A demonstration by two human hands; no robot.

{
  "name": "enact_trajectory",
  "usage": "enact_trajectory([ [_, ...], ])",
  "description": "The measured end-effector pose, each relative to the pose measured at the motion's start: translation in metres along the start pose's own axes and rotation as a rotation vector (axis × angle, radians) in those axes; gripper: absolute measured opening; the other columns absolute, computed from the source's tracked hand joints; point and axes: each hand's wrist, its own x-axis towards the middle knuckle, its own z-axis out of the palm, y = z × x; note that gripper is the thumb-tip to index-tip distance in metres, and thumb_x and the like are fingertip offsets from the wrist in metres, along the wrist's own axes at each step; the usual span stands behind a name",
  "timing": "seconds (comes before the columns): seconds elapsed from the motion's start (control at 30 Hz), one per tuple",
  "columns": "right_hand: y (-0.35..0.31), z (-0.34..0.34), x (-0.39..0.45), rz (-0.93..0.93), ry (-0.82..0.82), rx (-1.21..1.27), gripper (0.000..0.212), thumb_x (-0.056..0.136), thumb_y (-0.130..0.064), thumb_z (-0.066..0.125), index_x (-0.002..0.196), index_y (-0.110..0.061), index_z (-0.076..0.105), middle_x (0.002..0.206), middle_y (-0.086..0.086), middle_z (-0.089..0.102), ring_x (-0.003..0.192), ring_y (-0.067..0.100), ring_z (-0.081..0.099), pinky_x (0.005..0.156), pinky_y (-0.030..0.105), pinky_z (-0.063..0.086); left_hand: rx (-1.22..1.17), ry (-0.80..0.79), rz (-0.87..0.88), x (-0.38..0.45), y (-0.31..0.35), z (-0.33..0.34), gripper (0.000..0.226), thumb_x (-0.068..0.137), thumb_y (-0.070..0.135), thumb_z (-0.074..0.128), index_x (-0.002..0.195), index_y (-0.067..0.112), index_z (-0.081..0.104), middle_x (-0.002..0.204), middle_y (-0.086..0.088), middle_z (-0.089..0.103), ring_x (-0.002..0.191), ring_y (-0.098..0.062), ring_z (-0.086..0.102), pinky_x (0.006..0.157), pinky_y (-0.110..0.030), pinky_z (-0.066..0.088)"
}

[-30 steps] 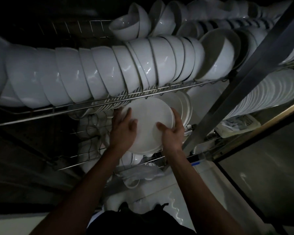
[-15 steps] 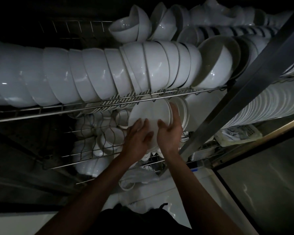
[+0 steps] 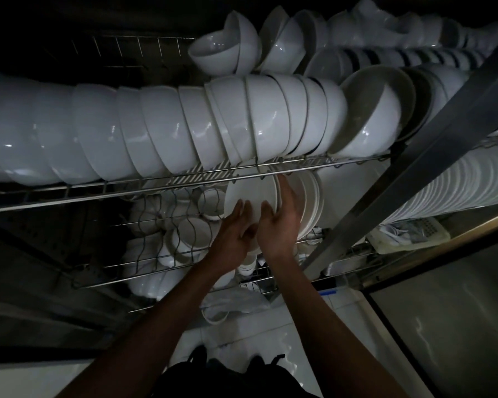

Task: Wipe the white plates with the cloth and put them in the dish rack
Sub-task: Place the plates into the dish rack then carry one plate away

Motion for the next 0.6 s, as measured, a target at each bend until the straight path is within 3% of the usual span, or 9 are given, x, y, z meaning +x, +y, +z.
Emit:
enact_trajectory([
  [0.1, 0.004, 0.005, -0.001, 0.028, 0.0, 0.005, 0.068, 0.092, 0.004, 0.056, 0.149, -0.031, 0.044, 0.147, -0.002, 0.047, 0.134, 0.004, 0.042, 0.111, 0.027, 0.039, 0.002, 0.006, 0.005, 0.002, -0.005, 0.0, 0.06, 0.102, 0.003, 0.05, 0.155, 0.001, 0.021, 0.165, -0.017, 0.012, 0.153, -0.03, 0.013, 0.123, -0.052, 0.019],
  [0.37, 0.017, 0.006, 0.004, 0.08, -0.024, 0.0, 0.071, 0.091, 0.002, 0.058, 0.151, -0.032, 0.04, 0.146, -0.006, 0.046, 0.136, 0.012, 0.043, 0.112, 0.038, 0.042, 0.142, -0.015, 0.051, 0.008, -0.012, 0.0, 0.059, 0.101, 0.007, 0.054, 0.153, -0.001, 0.027, 0.163, -0.023, 0.016, 0.153, -0.033, 0.016, 0.123, -0.048, 0.022],
  [0.5, 0.019, 0.008, 0.006, 0.116, -0.026, 0.023, 0.071, 0.091, 0.003, 0.059, 0.152, -0.028, 0.041, 0.143, -0.007, 0.046, 0.13, 0.003, 0.04, 0.111, 0.029, 0.04, 0.203, -0.012, 0.05, 0.009, -0.014, 0.001, 0.061, 0.103, 0.011, 0.053, 0.154, -0.002, 0.023, 0.164, -0.023, 0.013, 0.153, -0.035, 0.014, 0.122, -0.047, 0.022],
  [0.6, 0.022, 0.01, 0.005, 0.09, -0.029, -0.006, 0.069, 0.091, 0.003, 0.06, 0.152, -0.023, 0.041, 0.145, 0.003, 0.048, 0.125, -0.004, 0.037, 0.104, 0.009, 0.03, 0.232, -0.001, 0.05, 0.008, -0.019, 0.001, 0.061, 0.102, 0.011, 0.054, 0.153, -0.004, 0.024, 0.163, -0.025, 0.015, 0.152, -0.036, 0.015, 0.121, -0.048, 0.022],
])
